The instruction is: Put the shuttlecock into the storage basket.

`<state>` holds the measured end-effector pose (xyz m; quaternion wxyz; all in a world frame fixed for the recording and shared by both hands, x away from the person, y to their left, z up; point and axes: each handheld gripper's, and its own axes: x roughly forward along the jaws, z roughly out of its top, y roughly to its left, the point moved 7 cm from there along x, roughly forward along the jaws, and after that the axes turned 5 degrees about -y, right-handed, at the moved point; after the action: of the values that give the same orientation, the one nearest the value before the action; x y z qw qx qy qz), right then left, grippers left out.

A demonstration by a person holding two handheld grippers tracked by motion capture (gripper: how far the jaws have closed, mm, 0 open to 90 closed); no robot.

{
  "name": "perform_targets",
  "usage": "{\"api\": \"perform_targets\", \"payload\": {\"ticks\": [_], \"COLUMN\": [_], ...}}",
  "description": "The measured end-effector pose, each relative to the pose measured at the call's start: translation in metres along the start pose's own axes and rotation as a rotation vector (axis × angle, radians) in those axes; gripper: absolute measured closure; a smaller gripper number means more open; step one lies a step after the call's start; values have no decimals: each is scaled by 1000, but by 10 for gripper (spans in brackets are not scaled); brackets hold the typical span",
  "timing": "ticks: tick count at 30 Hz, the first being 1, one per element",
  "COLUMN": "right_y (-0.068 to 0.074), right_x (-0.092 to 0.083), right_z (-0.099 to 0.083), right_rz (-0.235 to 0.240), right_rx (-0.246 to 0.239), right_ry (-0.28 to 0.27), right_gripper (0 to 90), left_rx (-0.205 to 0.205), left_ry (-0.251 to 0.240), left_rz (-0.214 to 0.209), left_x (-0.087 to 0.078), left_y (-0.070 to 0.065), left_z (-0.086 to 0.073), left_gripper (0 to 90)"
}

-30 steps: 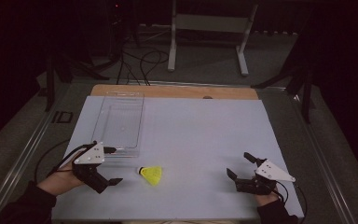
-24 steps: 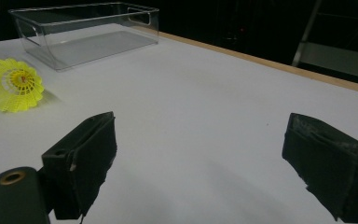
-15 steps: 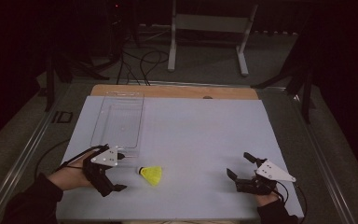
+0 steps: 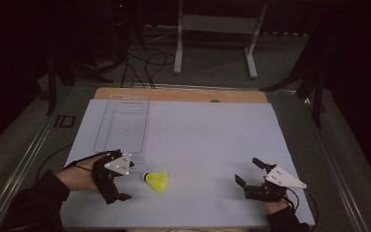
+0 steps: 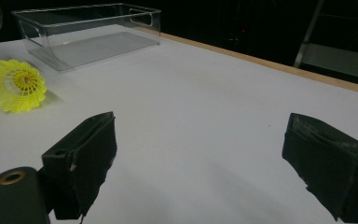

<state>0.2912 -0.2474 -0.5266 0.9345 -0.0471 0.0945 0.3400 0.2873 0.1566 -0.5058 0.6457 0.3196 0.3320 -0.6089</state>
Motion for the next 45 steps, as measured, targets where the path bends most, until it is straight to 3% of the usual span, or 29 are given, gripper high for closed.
{"api": "perform_targets", "payload": {"ticks": [3, 9, 12, 18, 24, 27, 31, 37, 45], "right_y": [0, 0, 1, 1, 2, 2, 2, 2, 2], "right_x": [0, 0, 0, 0, 1, 1, 1, 1, 1], "right_z": [0, 0, 0, 0, 0, 0, 0, 0, 0], "right_rz": [2, 7, 9, 11, 17, 17, 18, 22, 24], "right_rx": [0, 0, 1, 3, 4, 2, 4, 1, 3], "right_ry": [1, -1, -1, -3, -4, -3, -4, -3, -3], "right_gripper": [98, 98, 99, 99, 99, 99, 99, 99, 99], "left_rx": [34, 98, 115, 151, 174, 192, 220, 224, 259], "left_ry": [12, -38, -35, -1, 39, 69, 144, 158, 188], "left_rz": [-7, -12, -25, -47, -26, -22, -1, -5, 2], "left_x": [1, 3, 8, 18, 27, 32, 41, 50, 58], "left_y": [1, 3, 4, 8, 15, 17, 21, 24, 27], "left_z": [3, 15, 18, 18, 17, 15, 11, 12, 12], "left_gripper": [11, 33, 42, 86, 151, 196, 239, 331, 471]}}
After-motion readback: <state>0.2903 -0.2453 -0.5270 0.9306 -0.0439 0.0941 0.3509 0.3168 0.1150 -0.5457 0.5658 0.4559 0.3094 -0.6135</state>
